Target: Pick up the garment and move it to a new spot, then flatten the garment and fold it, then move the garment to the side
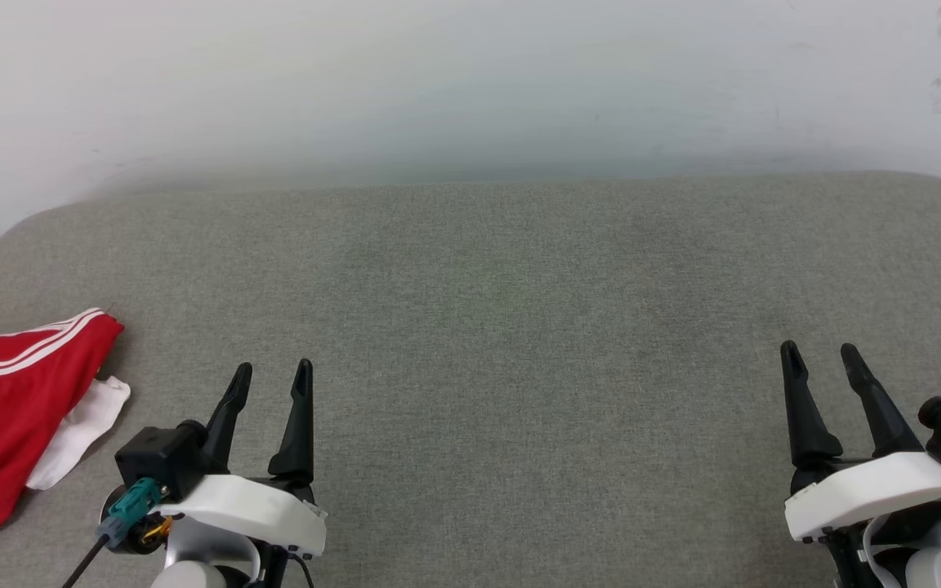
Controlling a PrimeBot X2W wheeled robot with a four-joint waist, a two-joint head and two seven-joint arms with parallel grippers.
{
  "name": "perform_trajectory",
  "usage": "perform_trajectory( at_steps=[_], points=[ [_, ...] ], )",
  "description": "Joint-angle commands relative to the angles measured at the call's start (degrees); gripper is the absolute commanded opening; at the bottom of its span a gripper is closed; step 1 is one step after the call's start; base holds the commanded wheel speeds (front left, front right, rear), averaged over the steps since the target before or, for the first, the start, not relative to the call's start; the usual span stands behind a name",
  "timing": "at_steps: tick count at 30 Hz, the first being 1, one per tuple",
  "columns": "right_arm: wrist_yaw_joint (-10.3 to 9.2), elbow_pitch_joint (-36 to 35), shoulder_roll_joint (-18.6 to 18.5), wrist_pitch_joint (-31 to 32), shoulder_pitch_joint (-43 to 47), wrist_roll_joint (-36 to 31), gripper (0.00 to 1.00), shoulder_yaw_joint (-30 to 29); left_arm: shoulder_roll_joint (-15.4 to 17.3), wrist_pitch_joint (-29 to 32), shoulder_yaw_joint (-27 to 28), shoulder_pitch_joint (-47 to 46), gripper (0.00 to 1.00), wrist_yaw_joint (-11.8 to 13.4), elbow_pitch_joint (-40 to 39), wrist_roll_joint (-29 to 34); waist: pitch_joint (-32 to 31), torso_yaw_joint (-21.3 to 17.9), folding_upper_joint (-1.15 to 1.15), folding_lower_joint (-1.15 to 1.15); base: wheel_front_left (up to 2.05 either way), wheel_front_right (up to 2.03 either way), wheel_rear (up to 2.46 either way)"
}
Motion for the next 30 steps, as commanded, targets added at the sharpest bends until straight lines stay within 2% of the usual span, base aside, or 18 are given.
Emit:
perform_trajectory(
  at_steps=[1, 11, 30],
  points=[
    [0.02, -0.7, -0.3, 0.1, 0.1, -1.8, 1.00, -0.2, 0.4, -0.7, -0.3, 0.2, 1.00, 0.4, -0.6, 1.7, 0.0, 0.0, 0.00, -0.01, 0.00, 0.00, 0.00],
    [0.02, -1.3, 0.1, -0.1, 0.4, -6.8, 1.00, -0.9, 0.5, -1.9, -0.8, 0.1, 1.00, 0.9, -0.8, 6.3, 0.4, 0.3, 0.00, -0.01, 0.00, 0.00, 0.00],
    [0.01, -3.3, 0.7, -1.6, 1.3, -13.8, 1.00, -2.5, -0.3, -4.1, -0.7, -0.2, 1.00, -0.1, -0.6, 13.5, 0.7, 2.2, 0.00, -0.01, 0.00, 0.00, 0.00]
  ],
)
